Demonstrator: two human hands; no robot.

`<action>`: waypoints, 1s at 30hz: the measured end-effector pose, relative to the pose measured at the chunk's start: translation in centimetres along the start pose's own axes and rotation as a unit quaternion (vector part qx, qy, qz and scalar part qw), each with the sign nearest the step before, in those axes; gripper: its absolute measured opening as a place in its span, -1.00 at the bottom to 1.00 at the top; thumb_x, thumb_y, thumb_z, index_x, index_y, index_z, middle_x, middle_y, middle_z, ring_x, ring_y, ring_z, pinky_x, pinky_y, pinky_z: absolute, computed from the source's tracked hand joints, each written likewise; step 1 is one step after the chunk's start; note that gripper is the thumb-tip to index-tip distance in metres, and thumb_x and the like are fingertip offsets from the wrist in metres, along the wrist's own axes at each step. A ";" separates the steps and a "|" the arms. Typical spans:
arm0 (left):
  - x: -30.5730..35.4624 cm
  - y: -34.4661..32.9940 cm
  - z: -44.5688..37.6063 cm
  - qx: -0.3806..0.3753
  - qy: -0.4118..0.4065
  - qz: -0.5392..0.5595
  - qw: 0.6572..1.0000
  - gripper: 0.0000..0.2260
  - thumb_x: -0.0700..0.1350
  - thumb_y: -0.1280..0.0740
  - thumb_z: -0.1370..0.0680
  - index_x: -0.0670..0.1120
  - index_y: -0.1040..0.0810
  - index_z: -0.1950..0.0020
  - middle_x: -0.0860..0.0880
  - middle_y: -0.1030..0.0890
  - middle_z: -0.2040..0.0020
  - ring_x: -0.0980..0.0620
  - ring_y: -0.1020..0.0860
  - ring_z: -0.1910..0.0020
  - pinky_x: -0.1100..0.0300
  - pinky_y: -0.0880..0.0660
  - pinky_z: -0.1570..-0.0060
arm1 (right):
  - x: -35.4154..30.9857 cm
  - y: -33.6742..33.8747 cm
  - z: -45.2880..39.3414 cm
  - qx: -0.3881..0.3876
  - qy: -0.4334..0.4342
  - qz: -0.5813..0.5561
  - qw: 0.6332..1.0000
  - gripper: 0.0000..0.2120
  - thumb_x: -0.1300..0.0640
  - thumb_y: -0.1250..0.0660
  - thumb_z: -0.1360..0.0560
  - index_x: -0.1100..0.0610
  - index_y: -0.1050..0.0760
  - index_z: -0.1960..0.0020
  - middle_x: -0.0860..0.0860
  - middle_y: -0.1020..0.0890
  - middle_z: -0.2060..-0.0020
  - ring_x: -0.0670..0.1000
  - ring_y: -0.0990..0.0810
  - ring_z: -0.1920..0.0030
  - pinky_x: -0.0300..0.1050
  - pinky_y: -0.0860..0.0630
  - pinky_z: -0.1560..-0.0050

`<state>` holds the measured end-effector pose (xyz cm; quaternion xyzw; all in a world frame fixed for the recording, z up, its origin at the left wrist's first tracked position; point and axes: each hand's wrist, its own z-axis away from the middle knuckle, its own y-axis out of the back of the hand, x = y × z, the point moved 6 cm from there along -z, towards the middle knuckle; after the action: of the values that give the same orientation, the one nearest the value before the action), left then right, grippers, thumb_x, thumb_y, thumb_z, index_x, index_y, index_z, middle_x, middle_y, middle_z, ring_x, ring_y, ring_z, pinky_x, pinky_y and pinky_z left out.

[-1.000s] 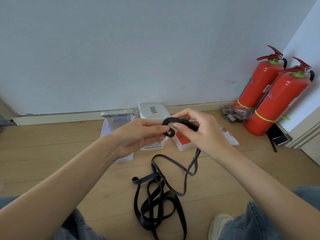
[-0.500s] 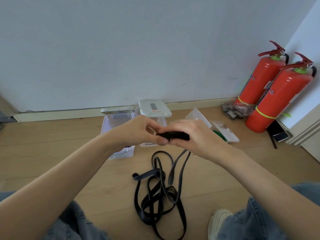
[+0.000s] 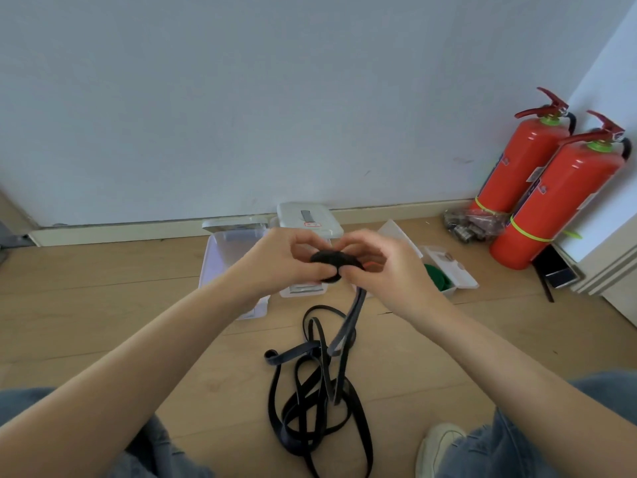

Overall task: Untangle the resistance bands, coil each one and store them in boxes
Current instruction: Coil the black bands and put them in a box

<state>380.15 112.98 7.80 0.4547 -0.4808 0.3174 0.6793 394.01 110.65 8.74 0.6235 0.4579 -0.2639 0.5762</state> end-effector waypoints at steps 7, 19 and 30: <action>0.5 1.6 -0.1 0.056 -0.004 0.098 0.994 -0.88 -0.18 -0.44 -0.43 -0.14 -0.52 0.14 -0.08 -0.71 0.22 -0.05 -0.68 0.15 0.03 -0.58 0.04 | -0.1 1.1 -0.4 0.019 -0.046 -0.142 0.989 -0.75 0.22 -0.42 -0.42 0.00 -0.46 -0.03 -0.03 -0.71 0.17 -0.08 -0.67 0.13 -0.14 -0.57 0.01; 0.2 0.0 -0.5 0.109 0.004 0.183 0.977 -0.92 -0.09 -0.40 -0.47 -0.06 -0.53 0.13 -0.02 -0.70 0.18 0.12 -0.63 0.10 0.26 -0.49 -0.02 | -0.7 1.2 -0.5 0.107 -0.022 -0.142 0.984 -0.78 0.28 -0.40 -0.43 0.10 -0.47 -0.03 0.07 -0.70 0.22 -0.01 -0.68 0.21 -0.10 -0.61 0.10; 1.5 1.3 -0.4 0.025 -0.028 0.012 0.999 -0.86 -0.12 -0.50 -0.35 0.04 -0.64 0.13 0.08 -0.70 0.24 0.18 -0.66 0.24 0.45 -0.50 0.26 | -1.1 1.4 -1.0 -0.017 0.014 -0.043 0.999 -0.73 0.22 -0.32 -0.51 0.05 -0.51 -0.20 0.03 -0.61 0.16 -0.05 -0.57 0.34 -0.17 -0.57 0.23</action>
<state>379.62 113.85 9.56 0.4747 -0.4968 0.3245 0.6500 394.54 111.40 10.50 0.5966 0.4966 -0.2718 0.5689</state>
